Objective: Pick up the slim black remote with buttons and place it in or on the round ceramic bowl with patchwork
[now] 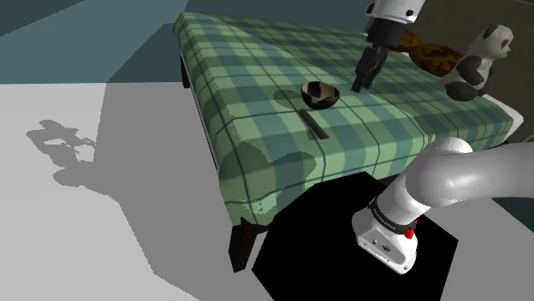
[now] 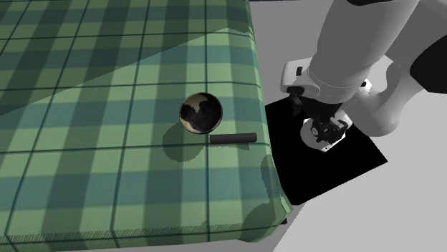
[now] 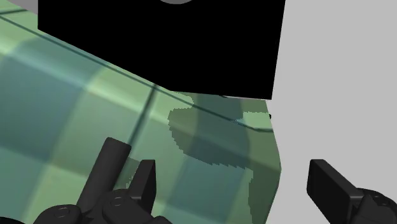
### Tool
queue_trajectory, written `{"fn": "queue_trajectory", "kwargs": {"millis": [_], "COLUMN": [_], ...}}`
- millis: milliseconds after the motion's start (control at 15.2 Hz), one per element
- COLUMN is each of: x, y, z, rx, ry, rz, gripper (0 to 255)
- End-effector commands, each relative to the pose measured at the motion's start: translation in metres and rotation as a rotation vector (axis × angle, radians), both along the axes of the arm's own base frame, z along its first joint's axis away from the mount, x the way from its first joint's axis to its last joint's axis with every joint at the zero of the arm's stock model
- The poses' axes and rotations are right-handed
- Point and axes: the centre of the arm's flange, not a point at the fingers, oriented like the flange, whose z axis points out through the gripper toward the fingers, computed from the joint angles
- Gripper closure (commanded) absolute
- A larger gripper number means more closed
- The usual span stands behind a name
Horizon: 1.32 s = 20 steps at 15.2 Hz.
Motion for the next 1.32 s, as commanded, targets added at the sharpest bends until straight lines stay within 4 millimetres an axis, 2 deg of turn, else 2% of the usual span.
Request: {"fn": "queue_trajectory", "kwargs": {"millis": [0, 594, 1254], "x": [0.000, 0.073, 0.138], "y": [0.000, -0.037, -0.096], "z": [0.000, -0.089, -0.190], "rx": [0.000, -0.043, -0.090], "ry": [0.000, 0.056, 0.118], "rz": [0.000, -0.176, -0.372], "gripper": [0, 0, 0]}}
